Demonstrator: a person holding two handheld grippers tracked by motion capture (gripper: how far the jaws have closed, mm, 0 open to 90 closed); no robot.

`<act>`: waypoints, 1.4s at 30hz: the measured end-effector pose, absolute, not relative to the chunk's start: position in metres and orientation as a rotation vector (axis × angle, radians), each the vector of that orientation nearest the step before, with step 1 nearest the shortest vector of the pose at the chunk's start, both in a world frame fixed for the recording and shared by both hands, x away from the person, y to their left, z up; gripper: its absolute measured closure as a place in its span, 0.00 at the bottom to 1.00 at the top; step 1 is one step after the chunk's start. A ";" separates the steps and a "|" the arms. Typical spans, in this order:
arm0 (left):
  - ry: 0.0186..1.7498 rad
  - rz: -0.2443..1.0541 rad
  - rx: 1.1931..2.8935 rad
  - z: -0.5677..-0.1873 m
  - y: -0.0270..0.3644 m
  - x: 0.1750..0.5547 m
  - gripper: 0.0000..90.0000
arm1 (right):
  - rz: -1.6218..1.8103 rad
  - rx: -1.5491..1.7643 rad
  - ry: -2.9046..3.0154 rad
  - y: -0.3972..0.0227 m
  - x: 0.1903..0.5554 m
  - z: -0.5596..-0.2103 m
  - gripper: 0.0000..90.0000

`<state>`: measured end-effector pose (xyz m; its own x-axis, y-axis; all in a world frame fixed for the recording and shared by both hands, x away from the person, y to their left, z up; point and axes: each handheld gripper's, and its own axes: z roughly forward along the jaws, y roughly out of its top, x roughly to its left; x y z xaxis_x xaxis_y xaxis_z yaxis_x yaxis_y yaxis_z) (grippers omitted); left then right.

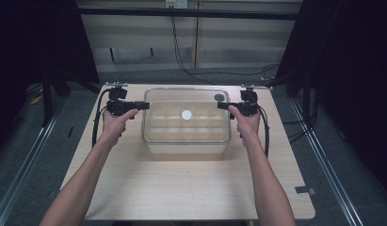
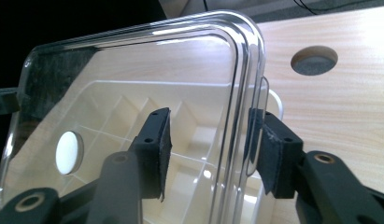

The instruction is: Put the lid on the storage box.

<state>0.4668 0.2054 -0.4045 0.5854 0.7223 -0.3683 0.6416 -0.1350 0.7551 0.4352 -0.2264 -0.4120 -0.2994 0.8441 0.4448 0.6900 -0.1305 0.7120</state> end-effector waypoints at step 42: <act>1.146 0.014 1.855 -0.437 0.202 0.479 0.64 | 1.156 1.724 2.035 -0.204 0.443 -0.432 0.28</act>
<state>0.4785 0.2016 -0.4366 0.5659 0.7082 -0.4221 0.6978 -0.1387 0.7028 0.4432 -0.2039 -0.4317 -0.2790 0.9113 0.3027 0.7267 -0.0057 0.6870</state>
